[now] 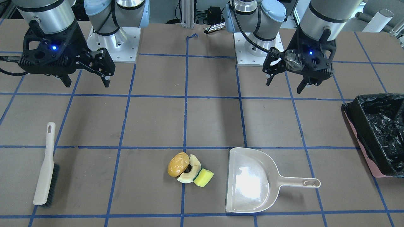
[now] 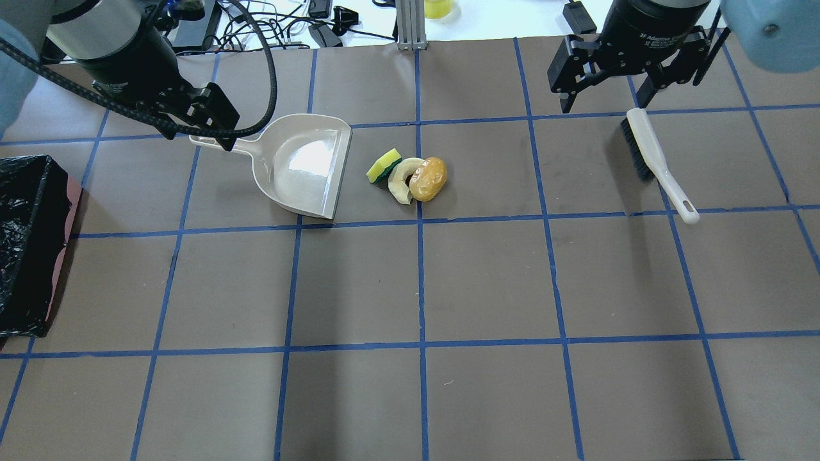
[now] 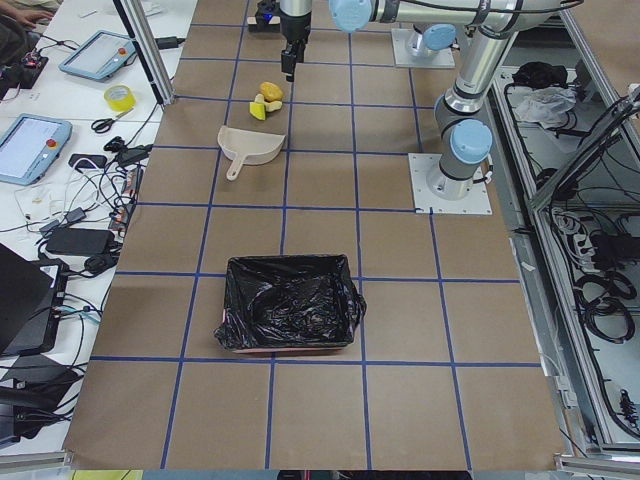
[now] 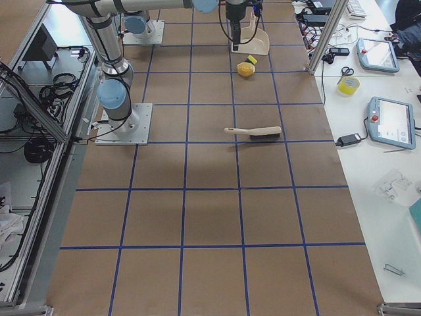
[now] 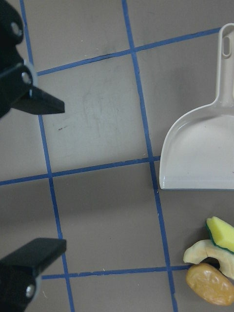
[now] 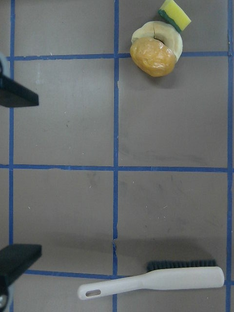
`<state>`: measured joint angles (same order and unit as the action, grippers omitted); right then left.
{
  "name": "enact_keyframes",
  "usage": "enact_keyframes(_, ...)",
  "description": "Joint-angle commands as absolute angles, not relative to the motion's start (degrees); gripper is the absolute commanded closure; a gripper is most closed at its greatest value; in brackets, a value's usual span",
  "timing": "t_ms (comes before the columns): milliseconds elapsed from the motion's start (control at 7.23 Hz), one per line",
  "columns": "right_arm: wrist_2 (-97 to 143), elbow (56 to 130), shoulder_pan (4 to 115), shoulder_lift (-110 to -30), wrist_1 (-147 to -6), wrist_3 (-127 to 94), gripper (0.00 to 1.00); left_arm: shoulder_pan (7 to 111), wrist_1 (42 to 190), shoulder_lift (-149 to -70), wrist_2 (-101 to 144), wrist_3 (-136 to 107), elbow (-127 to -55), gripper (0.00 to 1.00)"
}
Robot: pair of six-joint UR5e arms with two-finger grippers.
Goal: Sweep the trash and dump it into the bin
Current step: 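Grasp the white dustpan handle with the left gripper while the right approaches the brush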
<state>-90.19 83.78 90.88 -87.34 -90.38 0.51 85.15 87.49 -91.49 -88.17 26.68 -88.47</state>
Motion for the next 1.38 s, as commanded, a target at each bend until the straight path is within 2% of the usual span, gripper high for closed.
enact_keyframes(0,-90.9,83.9,90.9,-86.7,-90.0,1.1,0.0,80.1,77.9,-95.3,-88.3,53.9,-92.2,0.16)
enact_keyframes(277,-91.2,83.9,90.0,-85.0,-90.2,2.6,0.0,79.5,74.6,-100.4,-88.9,79.6,-91.2,0.08)
enact_keyframes(691,-91.1,83.9,80.4,-79.8,-90.7,14.0,0.0,79.2,65.4,-109.9,-96.2,98.8,-90.5,0.08)
enact_keyframes(830,-91.4,84.0,76.8,-76.8,-93.1,16.2,0.0,79.2,63.5,-112.3,-95.5,105.3,-89.0,0.21)
enact_keyframes(1106,-93.3,85.8,72.8,-72.2,-96.6,25.5,0.0,78.9,63.5,-116.0,-90.9,106.4,-87.2,0.2)
enact_keyframes(1245,-95.3,91.6,71.0,-71.0,-106.5,30.2,0.0,78.1,63.4,-117.3,-90.5,106.3,-86.3,0.2)
